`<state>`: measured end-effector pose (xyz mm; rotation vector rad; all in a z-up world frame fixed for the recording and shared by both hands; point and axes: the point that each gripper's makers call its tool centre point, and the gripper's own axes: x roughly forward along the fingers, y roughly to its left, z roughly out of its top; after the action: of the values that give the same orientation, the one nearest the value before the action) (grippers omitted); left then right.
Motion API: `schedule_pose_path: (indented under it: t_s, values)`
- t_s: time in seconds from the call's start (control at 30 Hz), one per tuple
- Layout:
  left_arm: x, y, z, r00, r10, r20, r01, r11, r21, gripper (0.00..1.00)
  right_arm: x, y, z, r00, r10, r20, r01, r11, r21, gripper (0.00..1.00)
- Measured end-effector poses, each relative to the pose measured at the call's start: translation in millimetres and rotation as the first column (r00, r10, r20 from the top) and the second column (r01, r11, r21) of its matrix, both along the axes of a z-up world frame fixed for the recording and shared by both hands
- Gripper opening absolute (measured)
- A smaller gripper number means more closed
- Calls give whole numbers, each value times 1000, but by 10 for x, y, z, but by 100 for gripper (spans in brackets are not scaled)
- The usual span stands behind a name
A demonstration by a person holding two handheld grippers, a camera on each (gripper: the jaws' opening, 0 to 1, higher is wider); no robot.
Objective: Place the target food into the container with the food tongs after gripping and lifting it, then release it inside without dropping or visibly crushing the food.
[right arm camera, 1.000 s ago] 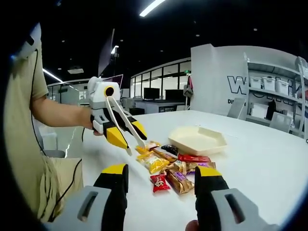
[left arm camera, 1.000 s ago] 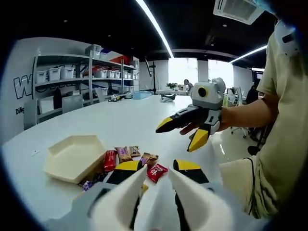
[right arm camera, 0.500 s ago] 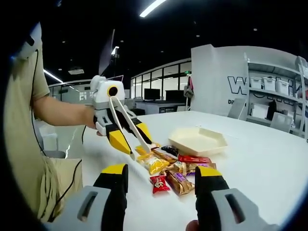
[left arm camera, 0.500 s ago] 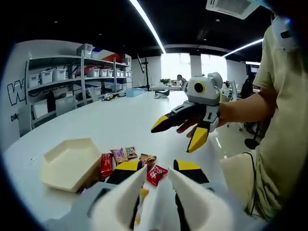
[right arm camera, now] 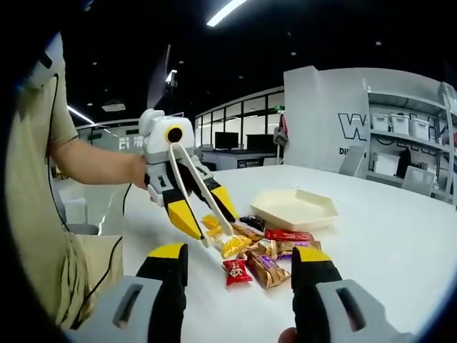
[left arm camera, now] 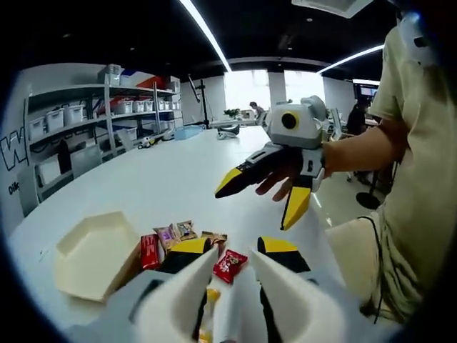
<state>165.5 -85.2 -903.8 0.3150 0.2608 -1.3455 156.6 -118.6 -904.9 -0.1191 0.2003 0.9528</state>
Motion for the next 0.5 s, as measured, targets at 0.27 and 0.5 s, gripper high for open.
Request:
schedule_pose_path:
  t_s: [0.27,0.5]
  values:
    - [-9,-65,-69,999,-47,14,46,998,47,25,1,-22,6,1000,-2,3,2,1000,2,57]
    - [9,-97,-126,997,-74,25,72,994,78,25,-9,-28,0,1000,1,2,-1,1000,1,57]
